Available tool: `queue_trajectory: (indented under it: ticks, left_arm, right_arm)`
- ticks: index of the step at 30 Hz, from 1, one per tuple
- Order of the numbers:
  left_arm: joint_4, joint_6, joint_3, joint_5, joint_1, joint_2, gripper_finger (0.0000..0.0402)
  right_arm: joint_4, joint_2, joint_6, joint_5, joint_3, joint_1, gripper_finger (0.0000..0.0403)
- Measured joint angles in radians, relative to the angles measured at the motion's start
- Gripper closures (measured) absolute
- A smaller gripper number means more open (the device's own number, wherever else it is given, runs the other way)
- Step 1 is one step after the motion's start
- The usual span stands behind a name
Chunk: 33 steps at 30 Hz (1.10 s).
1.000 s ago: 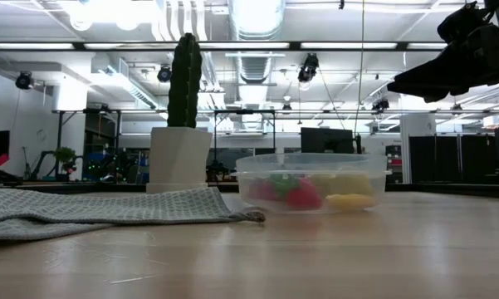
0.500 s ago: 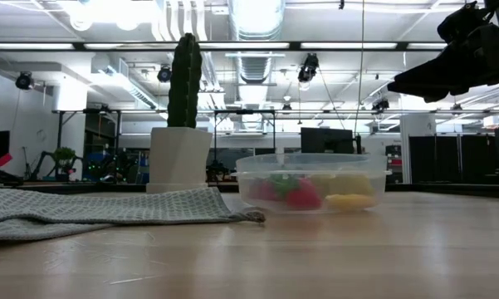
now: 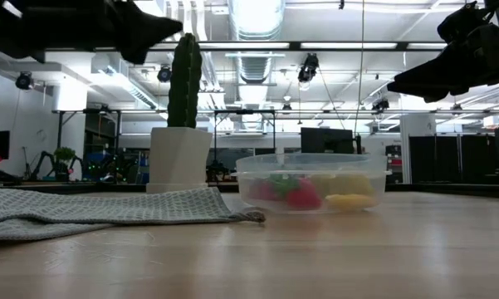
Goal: Pick and placing Produce into tupperware
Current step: Return to Home Position
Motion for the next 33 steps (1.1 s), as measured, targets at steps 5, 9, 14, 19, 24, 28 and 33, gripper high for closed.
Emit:
queue_trajectory:
  ticks: [5,9,14,19,24,28,33]
  left_arm:
    - [-0.046,-0.008,0.005,0.066,0.072,-0.01,0.0402]
    - [-0.174,0.007,0.008,0.069,0.065,-0.111,0.0402]
    - [-0.426,0.006,0.006,-0.01,0.013,-0.302,0.0402]
    - [-0.584,0.008,0.001,-0.092,-0.067,-0.442,0.0401]
    - [-0.635,0.017,-0.065,-0.114,-0.12,-0.549,0.0401]
    - [-0.626,0.023,-0.14,-0.064,-0.131,-0.655,0.0401]
    - [-0.63,0.005,-0.19,0.016,-0.131,-0.763,0.0401]
  right_arm:
    - [0.004,0.0,0.004,0.0,0.0,0.0,0.0209]
    - [0.005,0.0,0.009,0.0,0.0,0.0,0.0209]
    - [0.005,0.001,0.011,0.0,0.0,0.0,0.0209]
    - [0.005,0.001,0.011,0.003,0.0,0.0,0.0209]
    - [0.017,0.001,0.011,0.025,0.0,0.0,0.0209]
    - [0.019,0.001,0.011,0.026,0.0,0.0,0.0209]
    - [0.021,0.001,0.011,0.026,0.0,0.0,0.0209]
